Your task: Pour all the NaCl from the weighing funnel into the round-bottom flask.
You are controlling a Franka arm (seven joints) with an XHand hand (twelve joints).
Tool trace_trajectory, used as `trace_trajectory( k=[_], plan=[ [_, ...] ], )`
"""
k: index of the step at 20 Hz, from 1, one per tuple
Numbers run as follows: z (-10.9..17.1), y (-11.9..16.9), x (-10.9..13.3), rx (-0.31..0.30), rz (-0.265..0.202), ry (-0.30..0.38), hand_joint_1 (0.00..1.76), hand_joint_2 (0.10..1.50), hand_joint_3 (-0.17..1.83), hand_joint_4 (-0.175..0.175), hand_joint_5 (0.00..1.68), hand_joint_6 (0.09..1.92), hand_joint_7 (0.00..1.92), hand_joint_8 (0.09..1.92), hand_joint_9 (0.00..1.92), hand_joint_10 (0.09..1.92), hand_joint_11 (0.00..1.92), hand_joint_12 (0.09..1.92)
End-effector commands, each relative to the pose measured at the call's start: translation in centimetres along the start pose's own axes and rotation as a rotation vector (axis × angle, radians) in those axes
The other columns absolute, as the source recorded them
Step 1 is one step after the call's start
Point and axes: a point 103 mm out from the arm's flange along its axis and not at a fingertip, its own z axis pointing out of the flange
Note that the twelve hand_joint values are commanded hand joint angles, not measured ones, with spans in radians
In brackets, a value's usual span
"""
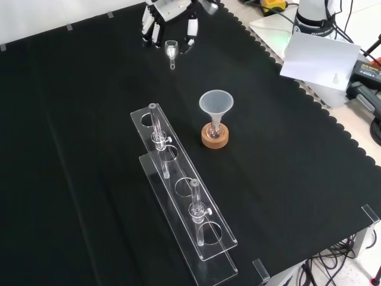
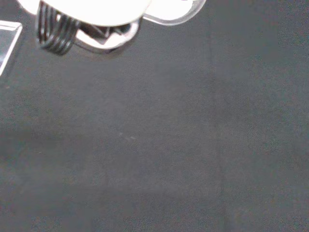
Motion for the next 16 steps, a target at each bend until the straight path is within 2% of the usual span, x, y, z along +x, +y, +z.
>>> trace_trajectory(
  k=[1,5,12,13,14,16],
  plan=[
    [0.0,-3.3,2.3,0.004,-0.01,-0.031,1.13,0.64,0.66,0.175,1.31,0.61,0.59,0.68,0.93,0.36,0.82,1.03],
    [-0.1,-4.6,4.5,0.01,-0.027,-0.041,1.13,0.64,0.66,0.175,1.31,0.61,0.59,0.68,0.92,0.36,0.81,1.03],
    [-0.1,-5.7,6.2,0.032,-0.047,-0.07,1.13,0.64,0.66,0.175,1.31,0.61,0.59,0.68,0.92,0.36,0.81,1.03],
    [-0.1,-5.8,6.4,0.035,-0.048,-0.077,1.13,0.64,0.66,0.175,1.31,0.61,0.58,0.68,0.92,0.36,0.81,1.03],
    [0.0,-5.9,6.7,0.042,-0.022,-0.093,1.13,0.64,0.66,0.175,1.31,0.61,0.58,0.68,0.92,0.36,0.81,1.03],
    [0.0,-6.1,7.2,0.05,-0.025,-0.106,1.13,0.64,0.66,0.175,1.31,0.61,0.58,0.68,0.92,0.36,0.81,1.03]
  ],
)
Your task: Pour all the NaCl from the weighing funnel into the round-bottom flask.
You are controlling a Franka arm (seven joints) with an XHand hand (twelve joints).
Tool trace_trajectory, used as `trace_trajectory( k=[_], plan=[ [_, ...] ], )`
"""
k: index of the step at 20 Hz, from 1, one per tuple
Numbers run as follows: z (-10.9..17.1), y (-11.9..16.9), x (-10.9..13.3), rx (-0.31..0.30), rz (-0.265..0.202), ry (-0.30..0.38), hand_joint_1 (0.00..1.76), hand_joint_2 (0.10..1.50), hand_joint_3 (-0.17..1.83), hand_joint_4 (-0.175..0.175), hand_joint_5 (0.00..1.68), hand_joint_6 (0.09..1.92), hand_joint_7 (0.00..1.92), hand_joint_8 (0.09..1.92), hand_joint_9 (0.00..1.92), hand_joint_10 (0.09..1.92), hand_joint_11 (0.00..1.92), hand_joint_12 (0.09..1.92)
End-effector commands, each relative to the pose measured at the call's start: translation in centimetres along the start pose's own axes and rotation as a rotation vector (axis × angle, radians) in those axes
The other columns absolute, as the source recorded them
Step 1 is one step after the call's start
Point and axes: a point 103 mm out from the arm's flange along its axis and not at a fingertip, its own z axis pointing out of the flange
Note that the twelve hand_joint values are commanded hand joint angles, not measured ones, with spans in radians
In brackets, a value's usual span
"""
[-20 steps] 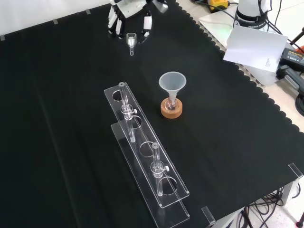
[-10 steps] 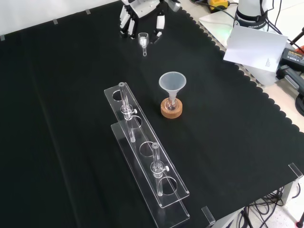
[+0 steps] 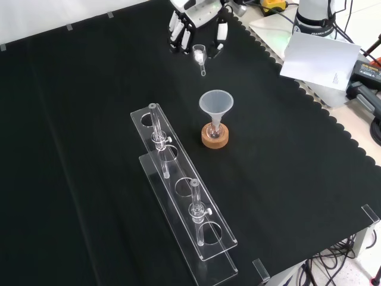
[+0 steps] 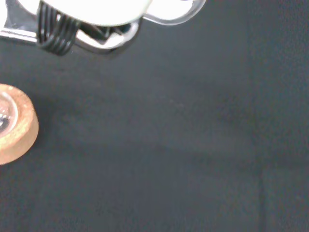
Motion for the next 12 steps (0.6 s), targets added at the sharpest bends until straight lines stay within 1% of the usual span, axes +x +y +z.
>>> trace_trajectory(
  k=[1,4,7,8,11,12],
  plan=[
    [0.0,-0.7,1.5,0.029,0.009,-0.039,1.13,0.64,0.66,0.175,1.31,0.61,0.58,0.68,0.92,0.36,0.81,1.03],
    [0.1,-0.8,1.8,0.038,-0.005,-0.044,1.13,0.64,0.66,0.175,1.31,0.61,0.58,0.68,0.92,0.36,0.81,1.03],
    [0.2,-0.6,2.2,0.05,-0.015,-0.063,1.13,0.64,0.66,0.175,1.31,0.61,0.58,0.68,0.92,0.36,0.81,1.03],
    [0.2,-0.6,2.3,0.054,-0.011,-0.072,1.13,0.64,0.66,0.175,1.31,0.61,0.58,0.68,0.92,0.36,0.81,1.03],
    [0.3,-0.5,2.6,0.063,-0.017,-0.084,1.13,0.64,0.66,0.175,1.31,0.61,0.58,0.68,0.92,0.36,0.8,1.04],
    [0.3,-0.4,2.6,0.069,-0.007,-0.09,1.13,0.64,0.66,0.175,1.31,0.61,0.58,0.68,0.92,0.36,0.8,1.04]
  ],
)
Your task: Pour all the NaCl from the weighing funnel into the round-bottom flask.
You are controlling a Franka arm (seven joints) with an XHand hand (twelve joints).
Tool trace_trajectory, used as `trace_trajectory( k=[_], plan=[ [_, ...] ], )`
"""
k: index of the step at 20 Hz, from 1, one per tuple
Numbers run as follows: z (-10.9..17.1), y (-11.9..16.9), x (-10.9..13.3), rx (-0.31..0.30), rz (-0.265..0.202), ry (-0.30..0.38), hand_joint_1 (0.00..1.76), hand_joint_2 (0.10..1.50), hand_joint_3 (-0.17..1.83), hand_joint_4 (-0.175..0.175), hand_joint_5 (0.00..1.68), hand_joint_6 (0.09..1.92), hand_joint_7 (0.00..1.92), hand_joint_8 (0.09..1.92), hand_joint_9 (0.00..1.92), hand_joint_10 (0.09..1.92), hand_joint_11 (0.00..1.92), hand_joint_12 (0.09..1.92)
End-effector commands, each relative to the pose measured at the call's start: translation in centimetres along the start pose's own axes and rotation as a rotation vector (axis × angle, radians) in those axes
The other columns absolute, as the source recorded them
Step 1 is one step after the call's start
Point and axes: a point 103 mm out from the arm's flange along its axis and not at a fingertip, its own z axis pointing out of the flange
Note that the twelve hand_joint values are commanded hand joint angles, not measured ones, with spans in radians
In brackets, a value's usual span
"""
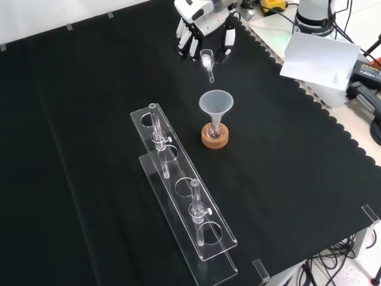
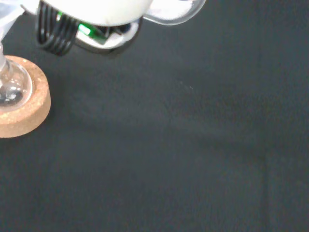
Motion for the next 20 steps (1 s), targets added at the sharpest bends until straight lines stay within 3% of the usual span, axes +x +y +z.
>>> trace_trajectory(
  k=[1,10,13,15,20],
  plan=[
    [0.1,0.2,0.4,0.019,0.003,-0.031,1.13,0.64,0.66,0.175,1.31,0.62,0.58,0.68,0.92,0.36,0.8,1.04],
    [0.2,0.5,0.3,0.033,-0.03,-0.091,1.13,0.64,0.66,0.175,1.3,0.62,0.57,0.68,0.91,0.36,0.8,1.04],
    [0.1,0.7,0.8,0.019,-0.027,-0.097,1.13,0.64,0.66,0.175,1.3,0.62,0.57,0.68,0.91,0.36,0.8,1.04],
    [0.0,0.7,1.2,0.026,0.021,-0.111,1.13,0.64,0.66,0.175,1.3,0.62,0.57,0.68,0.91,0.36,0.8,1.04],
    [-0.5,0.9,1.7,0.041,-0.002,-0.157,1.13,0.64,0.66,0.175,1.3,0.63,0.57,0.68,0.91,0.36,0.8,1.04]
  ],
)
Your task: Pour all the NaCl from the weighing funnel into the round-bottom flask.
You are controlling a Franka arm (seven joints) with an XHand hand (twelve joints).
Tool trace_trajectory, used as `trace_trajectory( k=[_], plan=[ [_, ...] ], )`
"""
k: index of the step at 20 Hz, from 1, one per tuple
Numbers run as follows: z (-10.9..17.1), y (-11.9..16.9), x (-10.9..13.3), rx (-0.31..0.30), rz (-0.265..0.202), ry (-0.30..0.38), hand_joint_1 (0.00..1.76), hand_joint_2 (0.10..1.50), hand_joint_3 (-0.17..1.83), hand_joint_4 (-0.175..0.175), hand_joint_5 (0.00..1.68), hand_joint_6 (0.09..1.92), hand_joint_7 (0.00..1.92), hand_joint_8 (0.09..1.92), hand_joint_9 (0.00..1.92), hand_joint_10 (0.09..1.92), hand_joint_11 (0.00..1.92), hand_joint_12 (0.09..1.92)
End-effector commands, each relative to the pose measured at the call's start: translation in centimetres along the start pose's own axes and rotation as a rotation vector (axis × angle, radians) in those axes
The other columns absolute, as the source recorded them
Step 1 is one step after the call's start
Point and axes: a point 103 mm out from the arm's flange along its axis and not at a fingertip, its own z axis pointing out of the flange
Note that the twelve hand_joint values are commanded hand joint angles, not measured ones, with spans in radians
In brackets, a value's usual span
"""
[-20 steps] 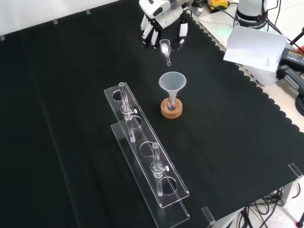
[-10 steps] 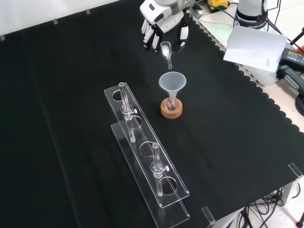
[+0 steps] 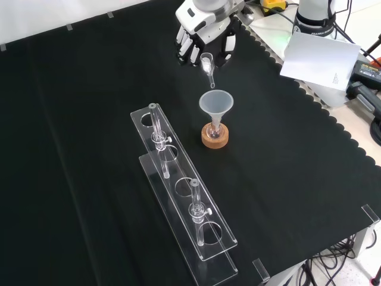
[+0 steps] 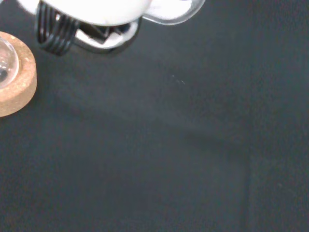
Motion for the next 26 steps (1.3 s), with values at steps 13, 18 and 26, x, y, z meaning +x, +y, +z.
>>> trace_trajectory(
  k=[13,18,26],
  plan=[
    [-1.6,0.1,1.5,0.023,-0.018,-0.112,1.13,0.64,0.66,0.175,1.3,0.63,0.57,0.68,0.91,0.36,0.8,1.04],
    [-1.7,0.1,1.7,0.018,-0.023,-0.122,1.13,0.64,0.67,0.175,1.3,0.63,0.56,0.68,0.91,0.36,0.8,1.04],
    [-2.1,0.2,2.3,0.027,-0.016,-0.178,1.13,0.64,0.67,0.175,1.3,0.64,0.55,0.68,0.91,0.36,0.8,1.04]
  ],
)
